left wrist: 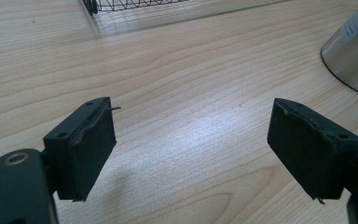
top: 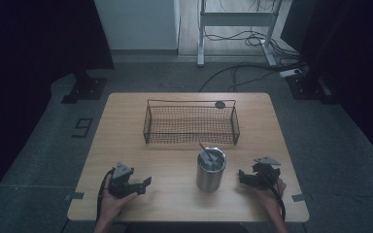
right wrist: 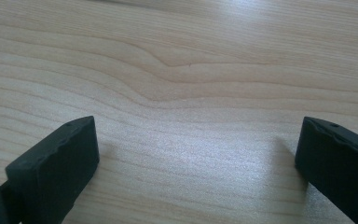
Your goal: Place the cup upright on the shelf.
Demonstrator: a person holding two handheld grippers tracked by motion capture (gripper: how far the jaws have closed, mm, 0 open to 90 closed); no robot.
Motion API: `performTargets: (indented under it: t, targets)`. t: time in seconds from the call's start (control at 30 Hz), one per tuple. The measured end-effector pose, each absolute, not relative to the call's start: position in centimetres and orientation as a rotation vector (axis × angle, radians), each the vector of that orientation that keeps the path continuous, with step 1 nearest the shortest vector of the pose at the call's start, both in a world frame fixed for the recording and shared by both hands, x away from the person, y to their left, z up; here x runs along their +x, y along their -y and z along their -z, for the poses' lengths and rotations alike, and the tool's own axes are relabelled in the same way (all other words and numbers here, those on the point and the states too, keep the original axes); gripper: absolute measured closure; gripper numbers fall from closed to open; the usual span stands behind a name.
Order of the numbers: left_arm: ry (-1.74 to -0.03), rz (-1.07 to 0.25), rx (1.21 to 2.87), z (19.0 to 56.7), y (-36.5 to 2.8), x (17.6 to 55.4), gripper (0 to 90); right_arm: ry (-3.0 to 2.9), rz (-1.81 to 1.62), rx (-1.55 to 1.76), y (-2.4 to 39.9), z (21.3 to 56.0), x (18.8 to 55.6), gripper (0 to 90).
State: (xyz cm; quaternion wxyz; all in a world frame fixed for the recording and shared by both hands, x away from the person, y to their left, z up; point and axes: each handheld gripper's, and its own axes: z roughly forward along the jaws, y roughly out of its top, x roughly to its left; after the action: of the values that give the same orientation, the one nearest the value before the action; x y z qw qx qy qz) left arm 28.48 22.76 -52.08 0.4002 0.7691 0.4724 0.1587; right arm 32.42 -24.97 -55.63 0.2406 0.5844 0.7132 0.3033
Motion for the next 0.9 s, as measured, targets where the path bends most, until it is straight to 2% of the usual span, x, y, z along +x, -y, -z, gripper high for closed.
performTargets:
  t: [0.33, 0.5, 0.9]
  targets:
    - [-1.183, -0.397, 1.943, 51.9, -22.5, 28.3, 15.4, -1.936, -0.826, 1.613, 25.0, 55.6, 32.4, 0.2]
    - [-1.168, -0.391, 1.947, 51.8, -22.4, 28.2, 15.3, -1.922, -0.839, 1.605, 25.4, 55.5, 32.1, 6.1]
    - [-1.168, -0.393, 1.932, 51.4, -22.7, 28.2, 15.3, -1.874, -0.935, 1.602, 26.1, 54.3, 31.3, 7.7]
